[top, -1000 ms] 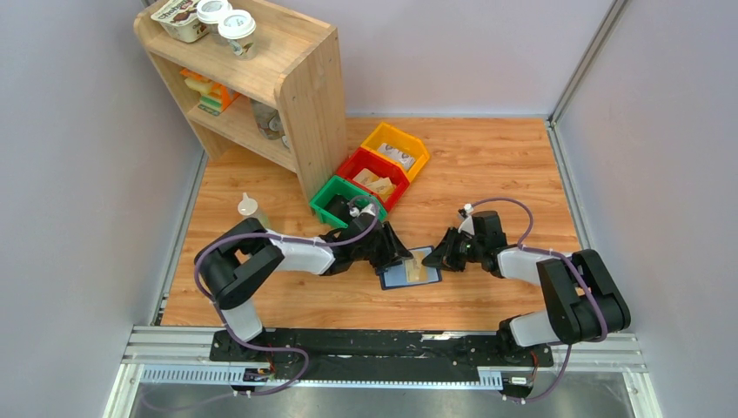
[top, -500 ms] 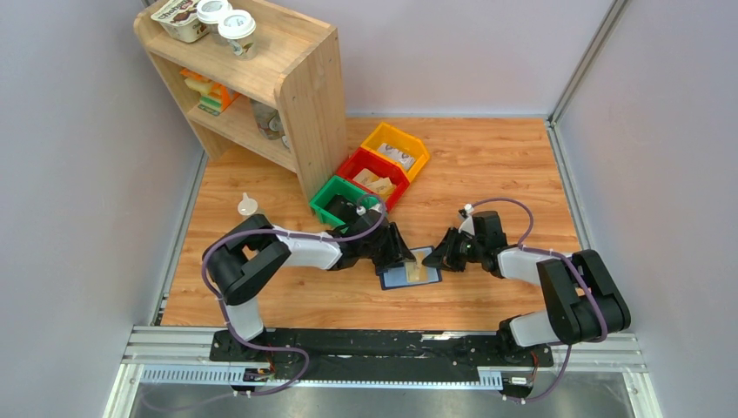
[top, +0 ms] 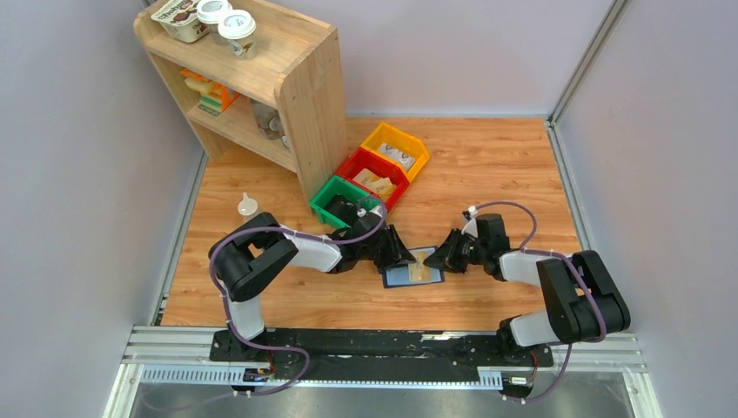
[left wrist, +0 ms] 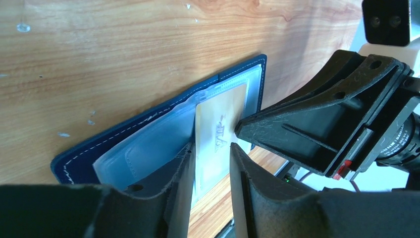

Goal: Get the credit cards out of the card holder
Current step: Remove the credit card from the card holder.

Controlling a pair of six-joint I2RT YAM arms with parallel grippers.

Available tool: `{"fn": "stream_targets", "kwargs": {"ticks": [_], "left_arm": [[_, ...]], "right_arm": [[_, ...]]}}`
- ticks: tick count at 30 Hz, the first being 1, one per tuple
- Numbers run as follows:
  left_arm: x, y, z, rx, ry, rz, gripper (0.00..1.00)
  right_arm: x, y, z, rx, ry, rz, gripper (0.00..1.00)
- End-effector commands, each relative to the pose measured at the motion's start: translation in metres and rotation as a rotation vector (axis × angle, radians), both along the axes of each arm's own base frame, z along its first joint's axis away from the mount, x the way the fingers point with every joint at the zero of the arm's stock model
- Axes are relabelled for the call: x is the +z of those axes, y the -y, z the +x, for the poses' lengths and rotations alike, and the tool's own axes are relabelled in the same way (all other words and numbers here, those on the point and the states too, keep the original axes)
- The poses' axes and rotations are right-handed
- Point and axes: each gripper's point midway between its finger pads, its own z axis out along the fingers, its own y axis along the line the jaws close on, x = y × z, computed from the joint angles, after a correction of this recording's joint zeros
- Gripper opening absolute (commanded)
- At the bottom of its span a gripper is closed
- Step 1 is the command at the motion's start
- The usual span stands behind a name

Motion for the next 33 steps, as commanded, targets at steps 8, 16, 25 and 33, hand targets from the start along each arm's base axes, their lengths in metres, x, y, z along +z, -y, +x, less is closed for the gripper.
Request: {"fn": "stream_targets", "kwargs": {"ticks": [8, 16, 25, 33], "left_arm": [[0.055, 0.019, 0.008, 0.014, 0.136, -0.236, 0.26], [0.064, 0.023, 0.001, -0.020, 0.158, -0.262, 0.12], [0.057, 0.041, -0.008, -0.096, 0.134, -0.319, 0.22], [0.051, 0.051, -0.008, -0.125, 0.113, -0.336, 0.37]], "right_arm": [[-0.029, 0.015, -0.018, -0.041, -0.090, -0.080, 0.15], [-0.030, 0.016, -0.017, -0.043, -0.092, -0.082, 0.14], [-0.030, 0.016, -0.016, -0.040, -0.095, -0.077, 0.14], [-0.030, 0.014, -0.015, -0.037, -0.099, -0.068, 0.14]]}}
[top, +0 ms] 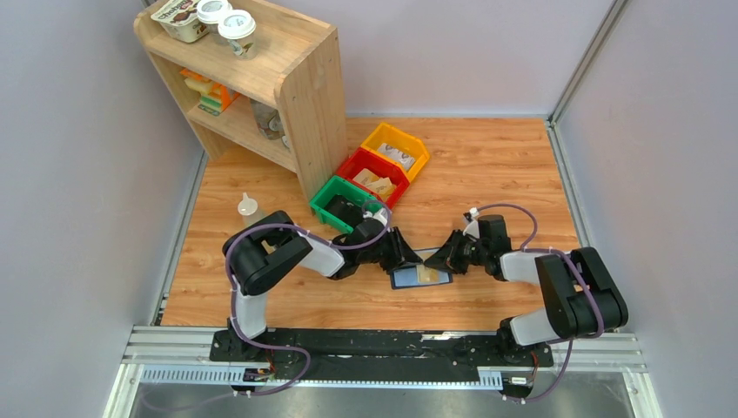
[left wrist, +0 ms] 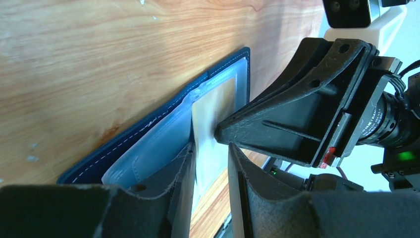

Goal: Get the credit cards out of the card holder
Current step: Remove the credit card from the card holder.

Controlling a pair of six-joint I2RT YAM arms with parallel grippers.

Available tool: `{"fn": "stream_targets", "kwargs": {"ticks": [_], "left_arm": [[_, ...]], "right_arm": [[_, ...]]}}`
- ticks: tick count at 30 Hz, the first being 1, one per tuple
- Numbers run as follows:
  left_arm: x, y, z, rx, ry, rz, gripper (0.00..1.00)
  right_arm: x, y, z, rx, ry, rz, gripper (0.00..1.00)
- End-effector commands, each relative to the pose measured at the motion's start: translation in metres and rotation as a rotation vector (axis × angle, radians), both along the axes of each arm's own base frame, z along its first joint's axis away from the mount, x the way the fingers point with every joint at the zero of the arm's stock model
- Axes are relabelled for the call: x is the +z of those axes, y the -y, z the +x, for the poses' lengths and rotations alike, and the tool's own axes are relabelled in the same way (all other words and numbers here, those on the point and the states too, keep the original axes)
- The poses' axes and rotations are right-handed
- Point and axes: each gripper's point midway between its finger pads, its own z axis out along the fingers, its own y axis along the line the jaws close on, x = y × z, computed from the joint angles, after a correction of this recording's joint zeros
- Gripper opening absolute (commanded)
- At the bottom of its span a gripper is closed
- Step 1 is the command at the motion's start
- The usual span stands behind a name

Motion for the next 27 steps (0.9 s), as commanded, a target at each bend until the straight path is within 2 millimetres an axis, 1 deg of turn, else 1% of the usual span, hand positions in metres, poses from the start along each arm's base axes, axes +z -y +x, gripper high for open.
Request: {"fn": "stream_targets", "kwargs": {"ticks": [1, 4, 7, 10, 11, 12, 14, 18, 21, 24, 27], "left_arm": [[0.049, 0.036, -0.003, -0.088, 0.070, -0.178, 0.38], [0.043, 0.035, -0.002, -0.072, 0.052, -0.169, 0.41], [0.038, 0.024, 0.000, -0.025, 0.053, -0.137, 0.41], [0.030, 0.016, 0.000, -0.006, 0.047, -0.082, 0.41], [0.028, 0.014, 0.001, 0.001, 0.043, -0.069, 0.41], [0.026, 0.013, 0.000, 0.001, 0.039, -0.055, 0.41], [0.024, 0.012, 0.000, 0.003, 0.031, -0.042, 0.41], [0.024, 0.014, 0.002, -0.001, 0.032, -0.040, 0.41], [0.024, 0.016, 0.000, -0.015, 0.030, -0.043, 0.41], [0.026, 0.018, -0.001, -0.030, 0.030, -0.046, 0.41], [0.028, 0.021, -0.003, -0.044, 0.032, -0.050, 0.41]], "right_arm": [[-0.028, 0.013, -0.013, -0.028, -0.073, -0.098, 0.14], [-0.028, 0.013, -0.013, -0.029, -0.074, -0.102, 0.14], [-0.025, 0.017, -0.012, -0.032, -0.066, -0.124, 0.14], [-0.016, 0.022, -0.007, -0.044, -0.029, -0.164, 0.15], [-0.009, 0.024, -0.001, -0.050, 0.008, -0.178, 0.15], [-0.010, 0.029, -0.005, -0.054, -0.011, -0.207, 0.16], [-0.001, 0.035, 0.000, -0.067, 0.023, -0.244, 0.18], [0.012, 0.044, 0.002, -0.083, 0.062, -0.299, 0.20], [0.017, 0.050, 0.000, -0.090, 0.069, -0.334, 0.21], [0.015, 0.057, -0.004, -0.098, 0.058, -0.376, 0.22], [0.009, 0.060, -0.008, -0.091, 0.027, -0.400, 0.21]]}}
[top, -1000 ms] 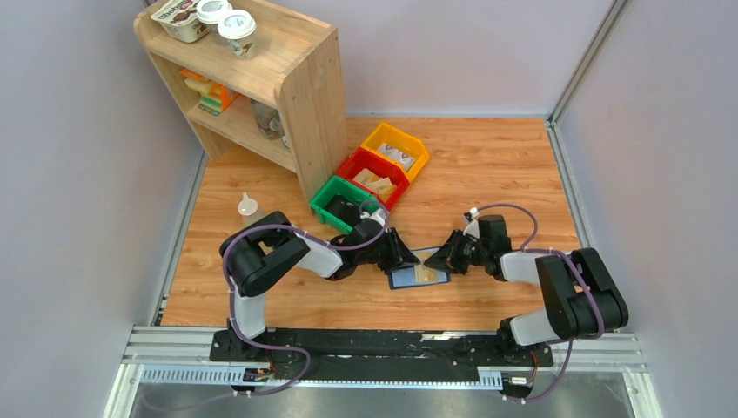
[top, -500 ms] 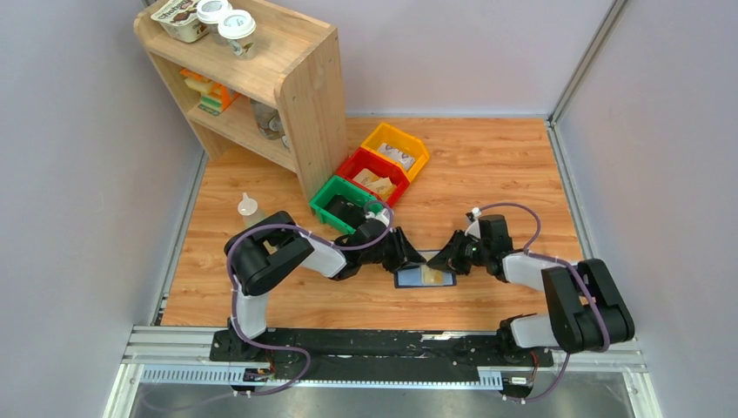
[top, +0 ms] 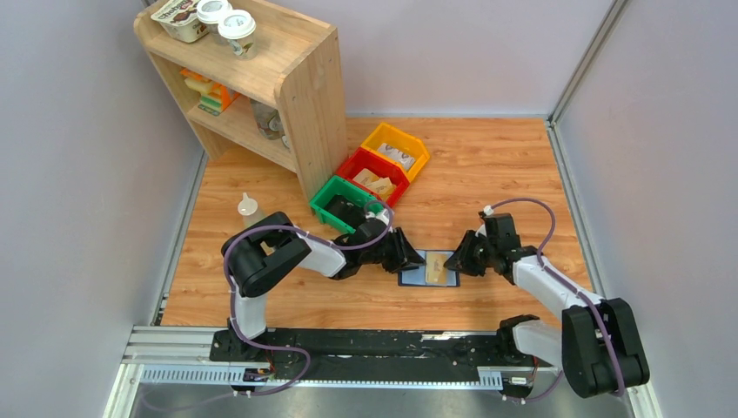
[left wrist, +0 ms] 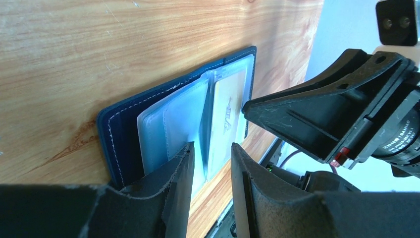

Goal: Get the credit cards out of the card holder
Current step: Remove the credit card from the card holder.

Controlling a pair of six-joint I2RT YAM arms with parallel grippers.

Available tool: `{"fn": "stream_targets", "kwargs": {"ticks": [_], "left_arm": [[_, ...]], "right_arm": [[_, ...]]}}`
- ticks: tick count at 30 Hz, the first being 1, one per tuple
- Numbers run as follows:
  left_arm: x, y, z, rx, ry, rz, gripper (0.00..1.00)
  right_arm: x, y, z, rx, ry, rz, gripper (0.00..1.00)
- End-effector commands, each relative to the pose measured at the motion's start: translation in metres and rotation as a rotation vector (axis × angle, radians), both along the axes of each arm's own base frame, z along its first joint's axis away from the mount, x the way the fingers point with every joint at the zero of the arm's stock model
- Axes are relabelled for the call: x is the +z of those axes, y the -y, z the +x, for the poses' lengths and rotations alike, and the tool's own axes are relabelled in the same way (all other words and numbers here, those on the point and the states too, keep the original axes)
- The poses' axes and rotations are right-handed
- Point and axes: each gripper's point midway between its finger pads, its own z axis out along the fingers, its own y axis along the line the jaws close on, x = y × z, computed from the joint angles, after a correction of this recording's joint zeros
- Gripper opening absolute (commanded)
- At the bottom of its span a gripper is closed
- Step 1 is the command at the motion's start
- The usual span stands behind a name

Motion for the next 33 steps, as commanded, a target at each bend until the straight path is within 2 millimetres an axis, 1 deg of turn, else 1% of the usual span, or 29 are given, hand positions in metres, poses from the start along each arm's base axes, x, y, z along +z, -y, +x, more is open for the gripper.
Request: {"fn": "stream_targets", "kwargs": {"ticks": [1, 6, 11, 14, 17, 20, 22, 26, 29, 33], "left_arm": [[0.023, 0.014, 0.003, -0.035, 0.042, -0.050, 0.41], [0.023, 0.020, 0.000, -0.068, 0.028, -0.060, 0.43], [0.022, 0.024, -0.003, -0.085, 0.021, -0.062, 0.46], [0.009, 0.019, -0.007, -0.070, -0.033, -0.016, 0.49], [0.003, 0.011, -0.005, -0.042, -0.033, 0.028, 0.51], [0.003, 0.002, 0.000, -0.027, 0.007, 0.090, 0.55], [0.005, 0.000, 0.001, -0.045, 0.031, 0.118, 0.58], [0.006, 0.010, -0.001, -0.092, 0.043, 0.083, 0.59], [0.001, 0.019, -0.004, -0.123, 0.028, 0.062, 0.57], [-0.002, 0.025, -0.005, -0.137, 0.010, 0.031, 0.56]], "right_arm": [[-0.005, 0.012, -0.004, -0.001, -0.033, -0.082, 0.21], [-0.018, 0.010, -0.012, 0.013, -0.084, -0.074, 0.20], [-0.023, 0.009, -0.015, 0.015, -0.104, -0.067, 0.19], [-0.023, 0.009, -0.015, 0.018, -0.107, -0.067, 0.18], [-0.024, 0.008, -0.016, 0.020, -0.106, -0.063, 0.18], [-0.024, 0.008, -0.016, 0.023, -0.104, -0.060, 0.18], [-0.025, 0.007, -0.017, 0.024, -0.105, -0.058, 0.18], [-0.025, 0.005, -0.017, 0.029, -0.105, -0.047, 0.18], [-0.025, 0.005, -0.017, 0.029, -0.106, -0.042, 0.18], [-0.026, 0.004, -0.018, 0.028, -0.108, -0.035, 0.17]]}}
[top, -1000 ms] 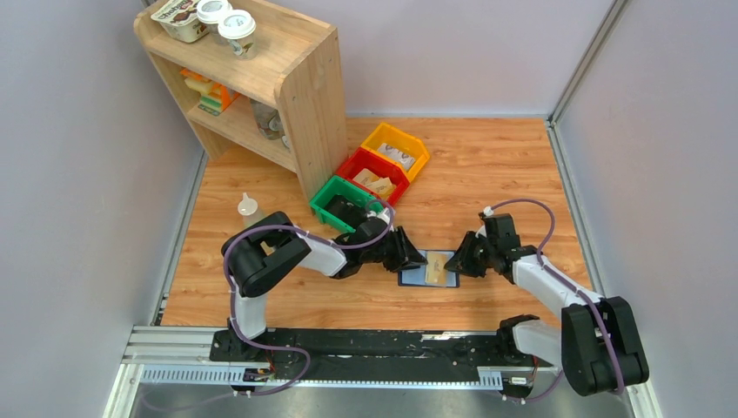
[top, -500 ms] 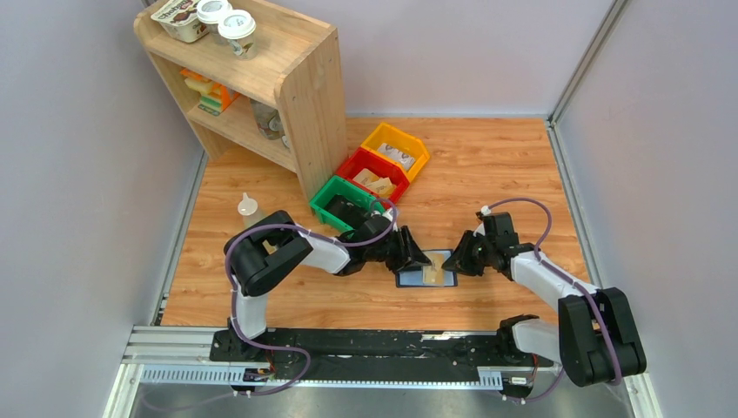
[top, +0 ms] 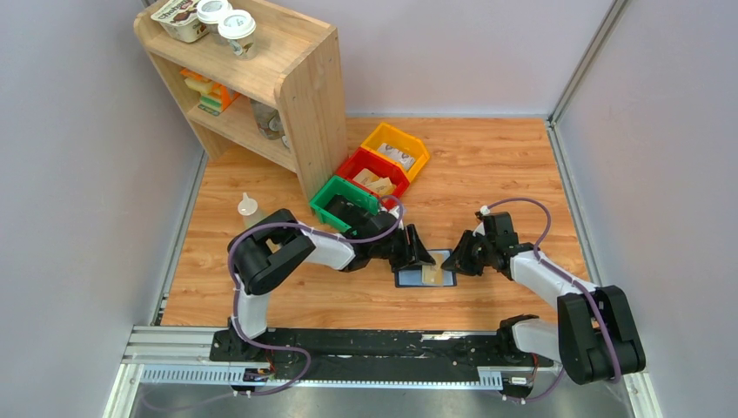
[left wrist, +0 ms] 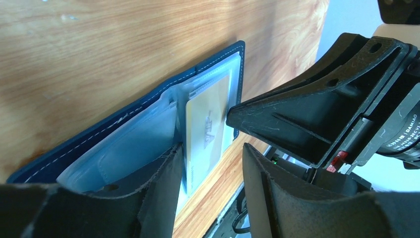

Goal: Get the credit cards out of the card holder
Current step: Remove the credit card from the card holder.

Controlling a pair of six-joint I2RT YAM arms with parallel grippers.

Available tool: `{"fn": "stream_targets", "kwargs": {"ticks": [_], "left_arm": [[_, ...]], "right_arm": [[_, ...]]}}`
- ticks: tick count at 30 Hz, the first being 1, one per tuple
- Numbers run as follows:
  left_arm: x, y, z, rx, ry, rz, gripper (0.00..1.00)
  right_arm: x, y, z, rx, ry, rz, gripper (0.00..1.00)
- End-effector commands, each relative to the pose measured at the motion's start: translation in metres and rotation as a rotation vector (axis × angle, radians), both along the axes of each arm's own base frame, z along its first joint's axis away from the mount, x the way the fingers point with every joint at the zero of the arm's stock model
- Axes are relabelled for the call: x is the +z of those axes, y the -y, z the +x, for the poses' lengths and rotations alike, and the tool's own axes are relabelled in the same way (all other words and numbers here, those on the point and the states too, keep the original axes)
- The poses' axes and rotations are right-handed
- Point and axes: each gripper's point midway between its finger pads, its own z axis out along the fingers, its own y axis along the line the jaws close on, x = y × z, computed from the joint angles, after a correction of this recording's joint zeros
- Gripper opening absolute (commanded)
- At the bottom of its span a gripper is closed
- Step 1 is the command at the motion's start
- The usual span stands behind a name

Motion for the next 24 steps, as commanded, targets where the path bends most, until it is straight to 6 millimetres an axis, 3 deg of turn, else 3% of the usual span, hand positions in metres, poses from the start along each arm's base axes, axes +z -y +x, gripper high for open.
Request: {"fn": "stream_targets", "kwargs": {"ticks": [1, 13, 24], "left_arm": [[-0.003, 0.011, -0.004, -0.049, -0.001, -0.032, 0.54], [0.040, 0.012, 0.001, -0.006, 0.080, -0.186, 0.29], [0.053, 0.014, 0.003, -0.001, 0.104, -0.220, 0.16]], "right_arm": [[-0.017, 0.007, -0.013, 0.002, -0.048, -0.044, 0.17], [-0.021, 0.006, -0.016, 0.001, -0.057, -0.031, 0.17], [-0.021, 0.005, -0.018, 0.007, -0.057, -0.024, 0.17]]}}
